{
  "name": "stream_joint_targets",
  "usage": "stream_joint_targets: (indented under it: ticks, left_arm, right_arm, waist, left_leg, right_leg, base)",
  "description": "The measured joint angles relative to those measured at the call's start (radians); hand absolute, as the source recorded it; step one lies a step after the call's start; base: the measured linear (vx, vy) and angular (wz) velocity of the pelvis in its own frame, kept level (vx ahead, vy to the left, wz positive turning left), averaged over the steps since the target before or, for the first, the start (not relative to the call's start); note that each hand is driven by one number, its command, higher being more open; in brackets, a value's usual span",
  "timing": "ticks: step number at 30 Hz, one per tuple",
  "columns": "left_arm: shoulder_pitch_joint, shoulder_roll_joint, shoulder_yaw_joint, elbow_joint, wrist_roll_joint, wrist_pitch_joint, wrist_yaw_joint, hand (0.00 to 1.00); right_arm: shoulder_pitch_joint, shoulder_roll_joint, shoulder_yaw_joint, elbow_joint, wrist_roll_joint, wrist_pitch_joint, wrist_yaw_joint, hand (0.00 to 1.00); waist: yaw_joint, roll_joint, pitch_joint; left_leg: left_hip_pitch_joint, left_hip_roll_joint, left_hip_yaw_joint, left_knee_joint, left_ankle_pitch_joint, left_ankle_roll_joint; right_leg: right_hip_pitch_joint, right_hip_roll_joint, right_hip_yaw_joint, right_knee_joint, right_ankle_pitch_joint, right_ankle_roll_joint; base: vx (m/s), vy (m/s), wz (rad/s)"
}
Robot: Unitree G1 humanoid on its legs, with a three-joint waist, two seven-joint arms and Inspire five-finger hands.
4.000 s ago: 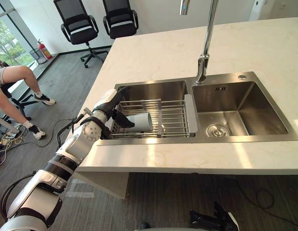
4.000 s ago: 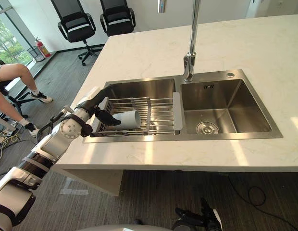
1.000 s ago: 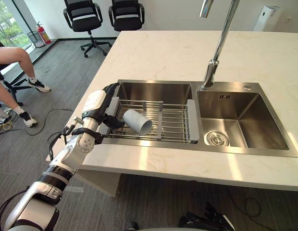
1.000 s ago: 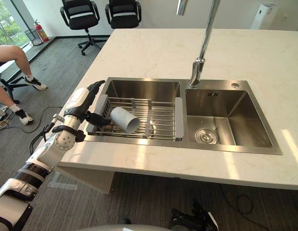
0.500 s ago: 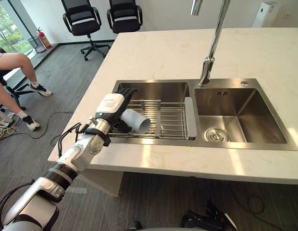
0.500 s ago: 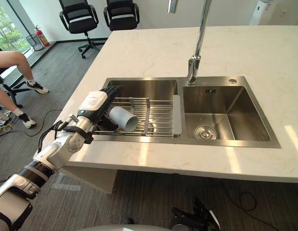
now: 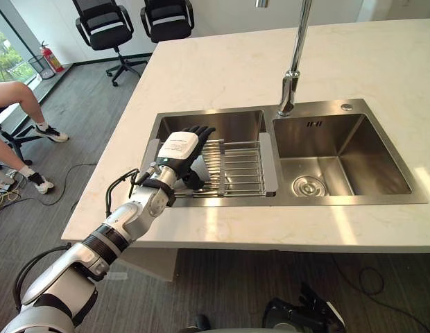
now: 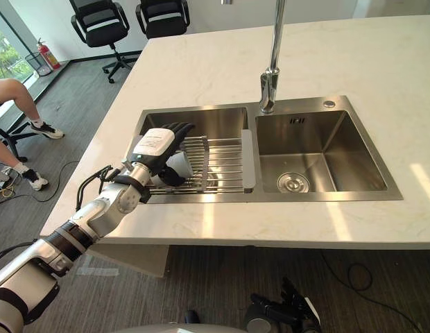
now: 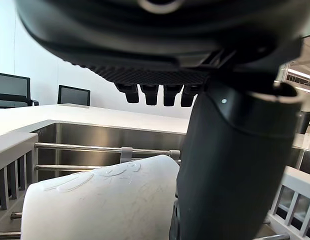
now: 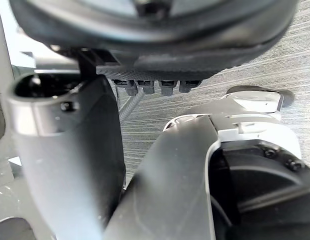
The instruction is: Walk over to the sink, pick up the cup, carry it to the dishwasher, place the cup inside the dishwasher, then close the dishwasher door
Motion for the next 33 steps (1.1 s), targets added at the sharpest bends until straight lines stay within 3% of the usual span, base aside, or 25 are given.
stream_joint_targets:
  ticks: [5, 9, 15, 21, 26, 27, 33]
  left_arm:
    - [-0.011, -0.03, 0.0, 0.024, -0.015, 0.05, -0.006, 1.0]
    - [-0.026, -0.038, 0.0, 0.072, -0.115, 0.087, -0.006, 1.0]
    - [-0.01, -0.048, 0.042, 0.127, -0.204, 0.088, -0.006, 1.0]
    - [0.028, -0.061, 0.113, 0.159, -0.295, 0.088, -0.004, 1.0]
    - [0.037, -0.071, 0.144, 0.168, -0.318, 0.087, -0.016, 1.0]
    - [0.037, -0.074, 0.15, 0.168, -0.317, 0.087, -0.022, 0.0]
    - [0.033, -0.078, 0.153, 0.168, -0.156, 0.04, -0.123, 0.0]
  right_arm:
    - [0.0, -0.016, 0.001, -0.021, 0.002, 0.012, -0.009, 1.0]
    - [0.001, -0.017, 0.003, -0.047, 0.01, 0.024, -0.017, 1.0]
    - [-0.01, -0.011, 0.056, -0.098, 0.01, 0.125, -0.096, 1.0]
    - [-0.033, -0.017, 0.09, -0.102, 0.01, 0.17, -0.159, 1.0]
    - [-0.044, -0.027, 0.117, -0.103, 0.01, 0.198, -0.193, 1.0]
    - [-0.044, -0.027, 0.118, -0.103, 0.01, 0.2, -0.195, 1.0]
    - [-0.05, -0.031, 0.146, -0.101, 0.01, 0.211, -0.225, 1.0]
  waist:
    - [-0.008, 0.0, 0.007]
    - [-0.019, 0.0, 0.026]
    - [-0.021, 0.005, 0.035]
    - [-0.023, 0.02, 0.043]
    - [-0.026, 0.026, 0.045]
    - [-0.026, 0.026, 0.045]
    - [-0.027, 0.026, 0.045]
  left_leg:
    - [-0.012, -0.005, 0.004, 0.003, -0.002, 0.003]
    - [-0.017, -0.006, 0.01, 0.009, -0.005, 0.003]
    - [-0.008, -0.012, 0.002, 0.009, -0.005, 0.002]
    - [-0.002, -0.014, -0.005, 0.01, 0.0, 0.001]
    - [-0.015, -0.021, -0.014, 0.009, 0.018, -0.007]
    - [-0.018, -0.023, -0.015, 0.009, 0.022, -0.008]
    - [-0.021, -0.028, -0.016, 0.009, 0.051, -0.011]
  right_leg:
    - [-0.016, -0.006, 0.006, 0.01, -0.001, 0.001]
    - [-0.026, -0.007, 0.013, 0.016, 0.001, -0.003]
    - [-0.02, -0.014, 0.013, 0.024, -0.003, -0.003]
    - [0.008, -0.012, 0.003, -0.022, 0.006, 0.003]
    - [0.038, -0.008, -0.017, -0.101, 0.052, 0.012]
    - [0.041, -0.007, -0.019, -0.109, 0.058, 0.013]
    - [0.085, -0.002, -0.04, -0.184, 0.106, 0.009]
  base:
    - [0.0, -0.001, -0.01]
    - [0.0, -0.008, -0.04]
    - [0.0, -0.003, 0.0]
    - [-0.01, 0.014, 0.03]
    - [0.0, 0.04, 0.05]
    - [0.0, 0.026, 0.12]
    - [0.0, 0.016, 0.07]
